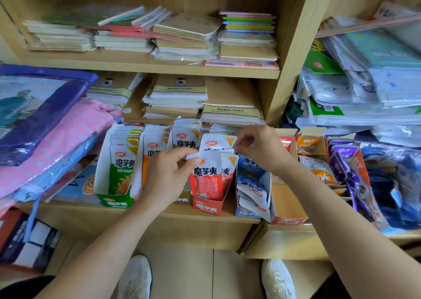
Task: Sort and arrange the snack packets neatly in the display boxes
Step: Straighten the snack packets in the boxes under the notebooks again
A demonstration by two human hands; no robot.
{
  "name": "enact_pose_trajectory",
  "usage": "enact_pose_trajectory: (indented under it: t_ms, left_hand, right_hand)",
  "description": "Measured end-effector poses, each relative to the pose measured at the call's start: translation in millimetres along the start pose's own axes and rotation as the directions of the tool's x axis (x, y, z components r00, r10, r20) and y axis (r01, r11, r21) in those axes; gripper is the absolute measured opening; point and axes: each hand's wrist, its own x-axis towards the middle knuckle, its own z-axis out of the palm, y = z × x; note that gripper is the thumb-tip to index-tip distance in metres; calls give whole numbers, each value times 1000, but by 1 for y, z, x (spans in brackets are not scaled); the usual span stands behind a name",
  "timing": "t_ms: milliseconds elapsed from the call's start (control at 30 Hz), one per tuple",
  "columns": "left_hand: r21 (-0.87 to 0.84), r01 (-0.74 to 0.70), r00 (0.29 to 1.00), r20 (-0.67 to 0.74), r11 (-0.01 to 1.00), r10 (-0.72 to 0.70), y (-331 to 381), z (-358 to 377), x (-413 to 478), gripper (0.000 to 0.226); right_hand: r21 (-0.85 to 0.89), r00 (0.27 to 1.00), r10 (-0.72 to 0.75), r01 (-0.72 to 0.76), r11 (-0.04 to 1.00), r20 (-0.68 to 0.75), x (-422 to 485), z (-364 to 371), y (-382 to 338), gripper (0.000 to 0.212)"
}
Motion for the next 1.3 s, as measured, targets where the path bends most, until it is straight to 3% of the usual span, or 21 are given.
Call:
enact_pose_trajectory:
  t_ms: [100, 233, 367, 533, 667, 800, 900, 1000, 1133, 1200, 1300]
  left_hand:
    - [34, -7, 1000, 9, 999, 7, 5, -7, 10, 13]
    - [15, -41, 994, 105, 999, 39, 8, -12, 23, 17]
    - [12, 13, 985, 171, 1000, -15, -2, -8, 30, 22]
    - [-8, 49, 976, 211, 999, -46, -5, -1, 27, 23]
    - [11, 53, 976, 212, 999, -54, 1, -2, 21, 38]
    - [44, -11, 977, 213, 999, 2, 11, -2, 3, 86]
    - [201, -207, 951, 272, 957, 149, 20, -2, -4, 95]
    - [249, -327, 921, 301, 912, 248, 21, -5, -4, 72]
    - [201, -417, 893, 273, 886, 358, 5, -11, -9, 14]
    - [158, -369, 910, 265, 916, 320, 4, -15, -13, 11]
    - [144, -358, 910, 274, 922, 311, 5, -22, -19, 11]
  right_hand:
    - [56, 999, -41, 42, 998, -25, -3, -7, -7, 14]
    - [227, 1000, 18, -18, 974, -1, -12, -16, -11, 12]
    - [466, 993, 110, -119, 877, 47, -20, -14, -6, 4]
    - [603, 964, 205, -267, 752, 170, -29, -8, 0, 15]
    - [490, 973, 174, -226, 842, 150, -36, -24, -4, 32]
    - [278, 973, 156, -200, 940, 173, -48, -24, -18, 72]
    - [213, 1000, 25, -24, 977, -3, -55, -5, -25, 51]
    - [211, 987, -105, 129, 969, -121, -64, 15, -29, 29]
    - [240, 982, -190, 185, 953, -4, -72, 27, -32, 23]
    - [304, 990, -139, 124, 945, 29, -72, 20, -33, 30]
    - [293, 998, -12, 30, 956, -64, -66, 9, -28, 37]
